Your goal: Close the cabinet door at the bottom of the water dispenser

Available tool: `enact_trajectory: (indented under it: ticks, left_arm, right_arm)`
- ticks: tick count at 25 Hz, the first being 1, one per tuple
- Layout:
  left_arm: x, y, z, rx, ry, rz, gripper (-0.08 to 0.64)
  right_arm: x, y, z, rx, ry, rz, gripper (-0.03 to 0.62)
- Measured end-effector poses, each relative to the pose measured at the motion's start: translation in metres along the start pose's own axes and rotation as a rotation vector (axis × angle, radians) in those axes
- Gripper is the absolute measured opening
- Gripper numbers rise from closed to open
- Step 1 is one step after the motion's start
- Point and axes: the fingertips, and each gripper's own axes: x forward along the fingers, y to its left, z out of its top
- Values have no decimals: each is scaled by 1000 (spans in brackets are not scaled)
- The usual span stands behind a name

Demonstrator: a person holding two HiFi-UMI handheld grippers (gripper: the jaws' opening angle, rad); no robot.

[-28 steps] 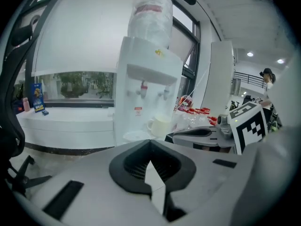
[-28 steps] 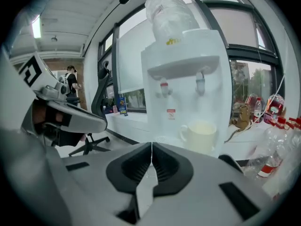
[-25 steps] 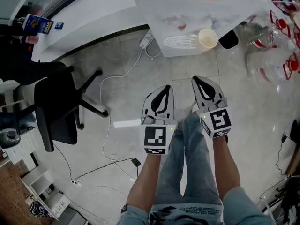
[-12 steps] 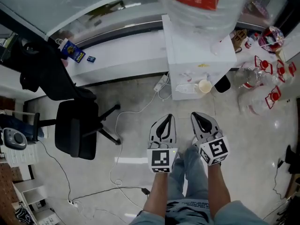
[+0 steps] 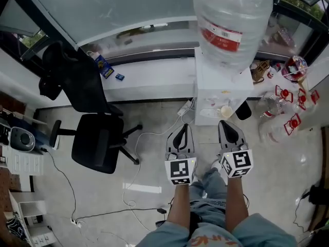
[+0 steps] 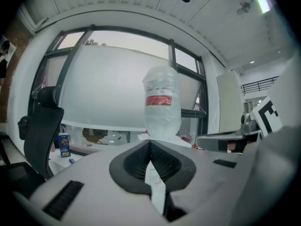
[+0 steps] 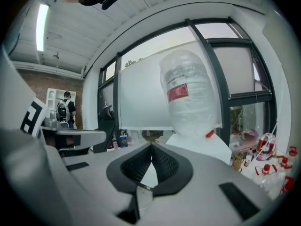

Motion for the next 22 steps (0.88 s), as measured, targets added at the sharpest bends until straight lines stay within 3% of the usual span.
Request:
enact_trajectory:
  ticks: [5, 12, 22]
  left_arm:
    - [0, 16, 39, 44, -51, -1, 11]
    - [-6, 31, 70, 38, -108, -3, 11]
    - [0, 31, 82, 44, -135, -25, 11]
  right_arm:
    - [6, 8, 28, -71, -31, 26, 29]
    - [12, 23, 70, -120, -95, 44, 29]
    - [17, 27, 83, -148, -120, 54, 29]
